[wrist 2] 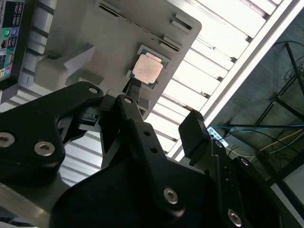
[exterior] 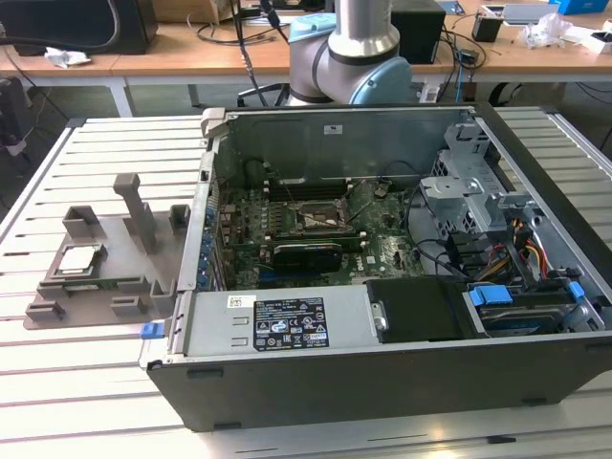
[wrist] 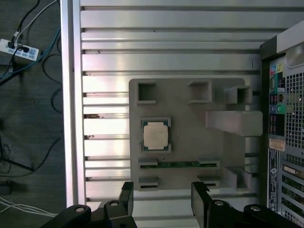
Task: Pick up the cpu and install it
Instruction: 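Pick up the cpu and move it towards the insertion slot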
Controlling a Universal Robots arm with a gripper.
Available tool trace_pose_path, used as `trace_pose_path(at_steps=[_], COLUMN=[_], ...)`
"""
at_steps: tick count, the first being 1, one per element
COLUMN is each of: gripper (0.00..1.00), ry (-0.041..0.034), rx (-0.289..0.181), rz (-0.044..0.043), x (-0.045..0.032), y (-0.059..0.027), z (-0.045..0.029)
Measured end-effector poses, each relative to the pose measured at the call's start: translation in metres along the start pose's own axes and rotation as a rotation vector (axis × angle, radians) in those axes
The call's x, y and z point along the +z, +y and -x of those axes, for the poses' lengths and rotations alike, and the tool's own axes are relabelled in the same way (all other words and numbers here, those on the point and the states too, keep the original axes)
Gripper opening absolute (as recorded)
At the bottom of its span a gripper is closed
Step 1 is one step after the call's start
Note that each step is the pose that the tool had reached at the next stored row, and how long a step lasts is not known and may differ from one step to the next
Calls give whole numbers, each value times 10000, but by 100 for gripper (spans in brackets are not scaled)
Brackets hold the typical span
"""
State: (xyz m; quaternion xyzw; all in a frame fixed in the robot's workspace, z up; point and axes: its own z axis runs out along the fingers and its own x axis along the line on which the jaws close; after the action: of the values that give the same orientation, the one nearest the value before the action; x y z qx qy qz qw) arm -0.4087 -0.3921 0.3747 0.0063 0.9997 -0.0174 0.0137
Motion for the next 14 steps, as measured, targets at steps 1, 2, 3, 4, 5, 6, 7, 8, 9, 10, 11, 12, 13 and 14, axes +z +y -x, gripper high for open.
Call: trace_pose_path(at_steps=[1,2,3,4,5,6,7,8,9,10,11,12,13,14], gripper=[60,60,60,60,60,60,60,60,60,60,60,60,60,60], ry=[0,-1,0,0,0,0,-2,-2,-1,-1,-1,-1,-1,-1], rx=[-1,0,-1,-1,0,0,-1,-1,-1,-1,-1,-1,-1,-1], rz=[0,-8,-12,-16,-19,-20,-21,-21,-22,-23,-24,-24,-24,-24], x=[3,8,10,13,19,25,33,39,43,53,58,64,72,78], y=[16,36,46,54,67,77,85,89,93,99,102,105,109,113], z=[0,-1,-1,-1,-2,-2,-2,-2,-3,-3,-3,-3,-3,-3])
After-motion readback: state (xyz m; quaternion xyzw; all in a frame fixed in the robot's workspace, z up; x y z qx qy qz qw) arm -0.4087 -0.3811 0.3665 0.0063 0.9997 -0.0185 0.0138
